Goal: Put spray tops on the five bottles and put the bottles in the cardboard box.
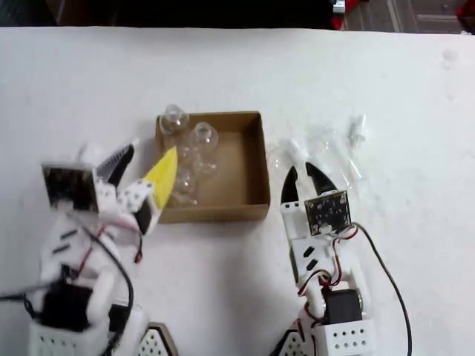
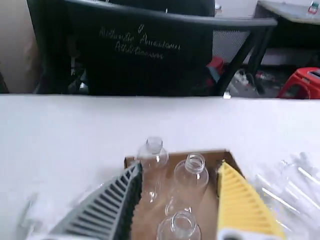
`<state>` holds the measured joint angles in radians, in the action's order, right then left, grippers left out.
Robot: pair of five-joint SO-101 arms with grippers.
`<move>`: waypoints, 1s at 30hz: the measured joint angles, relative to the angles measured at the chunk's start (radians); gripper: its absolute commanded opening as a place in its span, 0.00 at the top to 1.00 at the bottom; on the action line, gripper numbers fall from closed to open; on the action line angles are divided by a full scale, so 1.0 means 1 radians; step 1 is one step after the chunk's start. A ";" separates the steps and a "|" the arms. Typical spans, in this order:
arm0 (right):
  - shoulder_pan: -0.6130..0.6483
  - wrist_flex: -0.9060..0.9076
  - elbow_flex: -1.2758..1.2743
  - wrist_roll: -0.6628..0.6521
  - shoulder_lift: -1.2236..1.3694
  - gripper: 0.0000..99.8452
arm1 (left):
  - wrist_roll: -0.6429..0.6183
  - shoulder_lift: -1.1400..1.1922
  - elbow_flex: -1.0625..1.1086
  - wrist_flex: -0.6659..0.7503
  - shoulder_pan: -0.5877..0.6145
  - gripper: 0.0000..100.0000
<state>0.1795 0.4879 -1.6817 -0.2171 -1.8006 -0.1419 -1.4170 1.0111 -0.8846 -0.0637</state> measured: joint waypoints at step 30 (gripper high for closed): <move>0.017 0.000 0.000 0.000 0.000 0.93 | -0.006 0.954 -0.471 -0.249 0.279 0.77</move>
<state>0.1964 0.4879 -1.6817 -0.2171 -1.8006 -0.1481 -0.4626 0.5401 -1.1331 0.2156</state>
